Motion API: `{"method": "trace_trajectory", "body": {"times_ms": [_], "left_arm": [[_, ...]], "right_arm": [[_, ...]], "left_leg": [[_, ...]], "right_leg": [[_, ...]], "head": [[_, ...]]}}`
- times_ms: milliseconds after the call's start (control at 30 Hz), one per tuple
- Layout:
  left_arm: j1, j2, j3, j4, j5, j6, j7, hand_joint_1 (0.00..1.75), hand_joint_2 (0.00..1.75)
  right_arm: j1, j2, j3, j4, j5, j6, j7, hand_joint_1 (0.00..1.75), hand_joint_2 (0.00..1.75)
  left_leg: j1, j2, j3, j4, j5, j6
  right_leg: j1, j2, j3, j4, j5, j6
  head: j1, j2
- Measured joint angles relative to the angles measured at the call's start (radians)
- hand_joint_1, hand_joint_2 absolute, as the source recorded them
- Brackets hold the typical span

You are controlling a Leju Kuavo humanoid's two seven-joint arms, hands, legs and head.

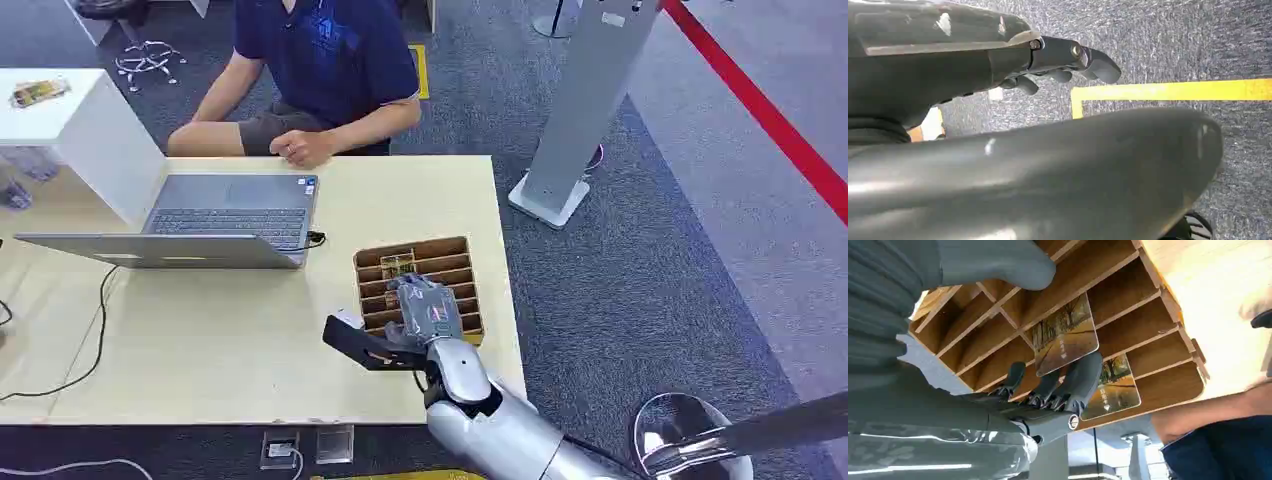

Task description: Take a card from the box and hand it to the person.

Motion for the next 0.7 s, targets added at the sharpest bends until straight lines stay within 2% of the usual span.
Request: {"method": "trace_trajectory", "body": {"times_ms": [233, 567, 700], "left_arm": [[0.000, 0.000, 0.000, 0.000, 0.014, 0.005, -0.003, 0.00, 0.00], [0.001, 0.000, 0.000, 0.000, 0.017, 0.007, -0.003, 0.00, 0.00], [0.001, 0.000, 0.000, 0.000, 0.018, 0.003, -0.003, 0.00, 0.00]], "right_arm": [[-0.003, 0.005, 0.002, 0.009, -0.003, 0.000, -0.009, 0.68, 1.75], [-0.004, 0.010, 0.002, 0.021, -0.013, -0.004, -0.022, 0.82, 1.75], [-0.008, 0.010, 0.002, 0.029, -0.019, -0.013, -0.032, 0.80, 1.75]], "left_leg": [[0.000, 0.000, 0.000, 0.000, 0.000, 0.000], [0.000, 0.000, 0.000, 0.000, 0.000, 0.000], [0.000, 0.000, 0.000, 0.000, 0.000, 0.000]], "right_leg": [[0.000, 0.000, 0.000, 0.000, 0.000, 0.000], [0.000, 0.000, 0.000, 0.000, 0.000, 0.000], [0.000, 0.000, 0.000, 0.000, 0.000, 0.000]], "head": [[-0.001, 0.000], [0.000, 0.000], [0.000, 0.000]]}}
